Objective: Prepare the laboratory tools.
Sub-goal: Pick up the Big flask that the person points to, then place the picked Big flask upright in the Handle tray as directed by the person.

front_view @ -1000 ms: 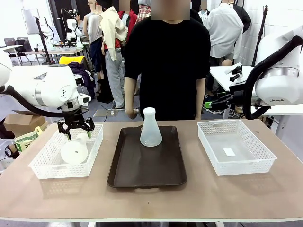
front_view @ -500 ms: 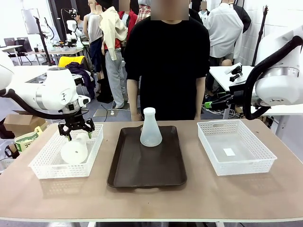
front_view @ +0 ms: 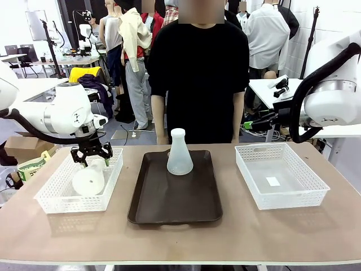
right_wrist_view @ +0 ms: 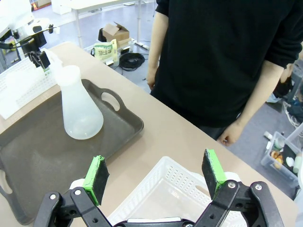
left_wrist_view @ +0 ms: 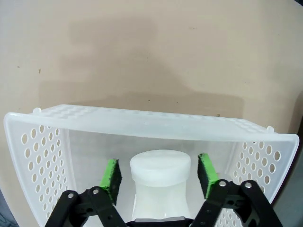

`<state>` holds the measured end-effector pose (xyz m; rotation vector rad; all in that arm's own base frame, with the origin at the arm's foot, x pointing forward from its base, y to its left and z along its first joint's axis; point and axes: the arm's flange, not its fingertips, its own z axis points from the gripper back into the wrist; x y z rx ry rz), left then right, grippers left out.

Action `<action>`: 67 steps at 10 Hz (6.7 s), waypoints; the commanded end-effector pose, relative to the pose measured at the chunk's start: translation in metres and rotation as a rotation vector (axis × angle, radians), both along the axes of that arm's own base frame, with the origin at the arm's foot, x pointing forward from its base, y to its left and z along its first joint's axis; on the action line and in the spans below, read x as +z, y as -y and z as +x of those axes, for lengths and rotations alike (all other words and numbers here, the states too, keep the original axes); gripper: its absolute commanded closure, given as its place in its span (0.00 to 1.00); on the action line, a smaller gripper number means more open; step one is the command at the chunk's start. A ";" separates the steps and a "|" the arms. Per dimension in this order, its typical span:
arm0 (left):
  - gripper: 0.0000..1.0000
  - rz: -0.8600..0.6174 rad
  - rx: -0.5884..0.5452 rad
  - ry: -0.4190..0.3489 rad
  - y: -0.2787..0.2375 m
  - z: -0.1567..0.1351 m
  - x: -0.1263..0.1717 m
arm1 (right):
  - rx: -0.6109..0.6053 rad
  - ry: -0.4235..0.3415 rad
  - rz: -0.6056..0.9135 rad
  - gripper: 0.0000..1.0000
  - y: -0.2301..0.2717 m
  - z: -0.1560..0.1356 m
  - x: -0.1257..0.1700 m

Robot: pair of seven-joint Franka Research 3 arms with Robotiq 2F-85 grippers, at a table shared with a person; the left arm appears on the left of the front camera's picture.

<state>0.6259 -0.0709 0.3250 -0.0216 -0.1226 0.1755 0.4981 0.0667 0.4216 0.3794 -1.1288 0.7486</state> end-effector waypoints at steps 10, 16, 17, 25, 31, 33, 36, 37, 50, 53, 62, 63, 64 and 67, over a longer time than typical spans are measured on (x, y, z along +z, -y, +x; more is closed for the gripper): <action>1.00 0.000 -0.009 -0.002 0.004 0.000 0.000 | 0.003 -0.012 -0.003 0.00 0.001 0.000 0.002; 1.00 0.000 -0.009 -0.002 0.004 0.000 0.000 | 0.003 -0.012 -0.003 0.00 0.001 0.000 0.002; 1.00 0.000 -0.009 -0.002 0.004 0.000 0.000 | 0.003 -0.012 -0.003 0.00 0.001 0.000 0.002; 1.00 0.000 -0.009 -0.002 0.004 0.000 0.000 | 0.003 -0.012 -0.003 0.00 0.001 0.000 0.002; 1.00 -0.020 -0.009 -0.047 -0.007 -0.037 0.042 | 0.003 -0.012 -0.003 0.00 0.001 0.000 0.002; 1.00 -0.032 -0.040 -0.021 -0.013 -0.052 0.068 | 0.003 -0.012 -0.003 0.00 0.001 0.000 0.002; 1.00 -0.131 -0.071 0.122 -0.028 -0.074 0.116 | 0.003 -0.012 -0.003 0.00 0.001 0.000 0.002; 1.00 -0.152 -0.091 0.176 -0.033 -0.082 0.133 | 0.003 -0.012 -0.003 0.00 0.001 0.000 0.002; 1.00 -0.271 -0.267 0.426 -0.028 -0.128 0.192 | 0.003 -0.012 -0.003 0.00 0.001 0.000 0.002; 1.00 -0.271 -0.267 0.426 -0.028 -0.128 0.192 | 0.003 -0.012 -0.003 0.00 0.001 0.000 0.002; 1.00 -0.451 -0.770 0.703 0.046 -0.161 0.207 | 0.003 -0.012 -0.003 0.00 0.001 0.000 0.002; 1.00 -0.475 -0.838 0.754 0.057 -0.162 0.207 | 0.003 -0.012 -0.003 0.00 0.001 0.000 0.002; 1.00 -0.507 -0.902 0.849 0.066 -0.161 0.207 | 0.003 -0.012 -0.003 0.00 0.001 0.000 0.002; 1.00 -0.647 -1.046 0.980 0.090 -0.168 0.197 | 0.003 -0.012 -0.003 0.00 0.001 0.000 0.002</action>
